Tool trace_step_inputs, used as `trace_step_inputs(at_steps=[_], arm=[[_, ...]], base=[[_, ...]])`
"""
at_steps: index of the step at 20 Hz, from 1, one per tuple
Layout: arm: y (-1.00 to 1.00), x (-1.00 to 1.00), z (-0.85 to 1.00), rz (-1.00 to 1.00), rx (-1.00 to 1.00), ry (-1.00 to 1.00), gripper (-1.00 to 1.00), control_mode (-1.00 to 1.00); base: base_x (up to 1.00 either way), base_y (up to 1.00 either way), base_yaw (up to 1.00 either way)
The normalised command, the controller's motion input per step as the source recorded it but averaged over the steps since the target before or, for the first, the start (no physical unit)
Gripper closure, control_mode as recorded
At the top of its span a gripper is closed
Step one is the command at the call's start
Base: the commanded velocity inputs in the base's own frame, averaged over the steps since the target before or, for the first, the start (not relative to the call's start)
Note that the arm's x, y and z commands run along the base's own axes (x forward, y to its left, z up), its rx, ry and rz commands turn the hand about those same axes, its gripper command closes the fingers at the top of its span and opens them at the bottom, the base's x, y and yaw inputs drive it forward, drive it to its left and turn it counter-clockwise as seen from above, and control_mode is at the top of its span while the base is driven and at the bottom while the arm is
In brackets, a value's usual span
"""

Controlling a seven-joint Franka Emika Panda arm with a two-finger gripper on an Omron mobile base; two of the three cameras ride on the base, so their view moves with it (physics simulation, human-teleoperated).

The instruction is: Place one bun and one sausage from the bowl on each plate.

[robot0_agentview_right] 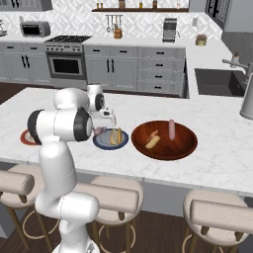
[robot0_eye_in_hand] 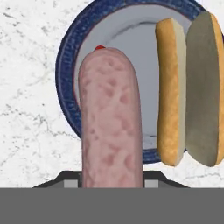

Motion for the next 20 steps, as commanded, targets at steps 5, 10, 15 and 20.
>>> trace_step_inputs(at_steps=[5,10,15,20], arm=[[0.0,0.27,-0.48,0.0,0.0,-0.02,1.0,-1.0],[-0.11,0.1,-0.38,0.0,0.0,-0.01,1.0,-1.0],[-0.07,0.05,-0.08,0.0,0.0,-0.01,1.0,-1.0],[0.0,0.0,0.0,0.0,0.0,0.0,1.0,-1.0]], base=[[0.0,0.0,0.0],[0.0,0.0,0.0],[0.0,0.0,0.0],[0.0,0.0,0.0]])
